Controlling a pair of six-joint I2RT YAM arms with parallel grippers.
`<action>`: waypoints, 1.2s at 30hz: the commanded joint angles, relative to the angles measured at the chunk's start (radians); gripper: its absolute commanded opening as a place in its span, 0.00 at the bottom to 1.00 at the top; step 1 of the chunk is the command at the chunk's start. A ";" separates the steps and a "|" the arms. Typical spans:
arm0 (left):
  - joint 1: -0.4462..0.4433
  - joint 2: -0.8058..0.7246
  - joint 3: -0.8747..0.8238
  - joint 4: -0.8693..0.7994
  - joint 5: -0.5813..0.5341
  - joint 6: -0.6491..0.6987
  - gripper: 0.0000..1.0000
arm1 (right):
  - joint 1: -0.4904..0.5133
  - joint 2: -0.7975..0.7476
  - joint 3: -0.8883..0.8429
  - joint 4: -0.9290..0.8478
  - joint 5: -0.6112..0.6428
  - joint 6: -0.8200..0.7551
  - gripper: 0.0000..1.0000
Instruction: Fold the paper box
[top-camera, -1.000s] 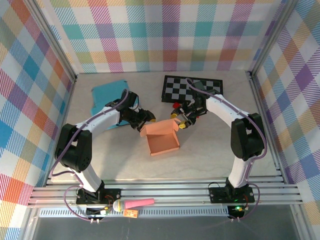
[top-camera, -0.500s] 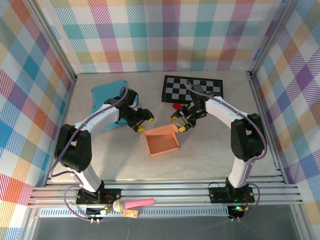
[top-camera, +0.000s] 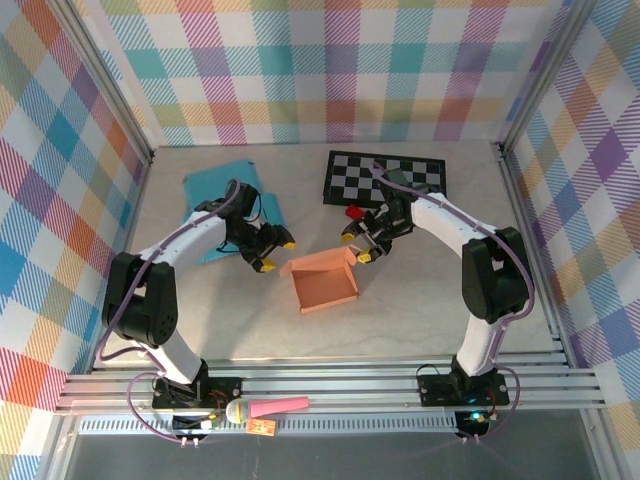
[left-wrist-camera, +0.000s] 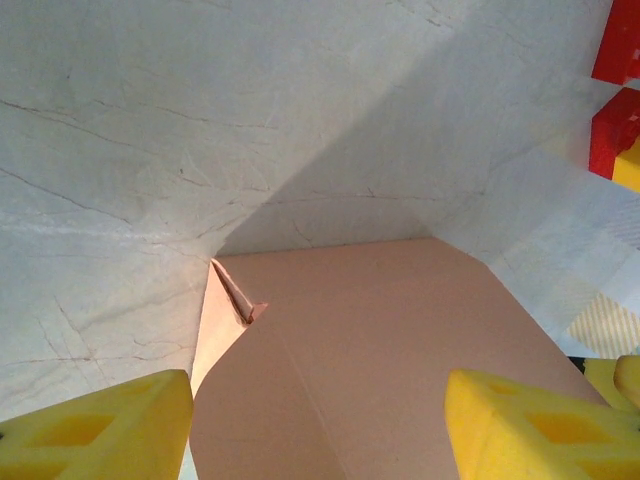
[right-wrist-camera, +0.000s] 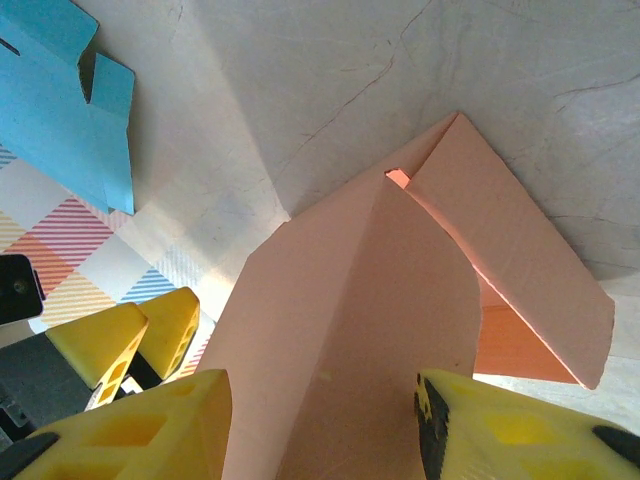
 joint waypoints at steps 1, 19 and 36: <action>-0.011 -0.027 -0.018 -0.017 0.045 -0.029 0.67 | 0.008 -0.015 0.014 -0.002 -0.020 0.010 0.52; -0.061 -0.014 -0.046 0.069 0.089 -0.118 0.67 | 0.019 -0.011 0.013 0.023 -0.026 0.038 0.52; -0.103 -0.009 -0.061 0.153 0.095 -0.193 0.66 | 0.039 -0.012 0.006 0.040 -0.033 0.052 0.51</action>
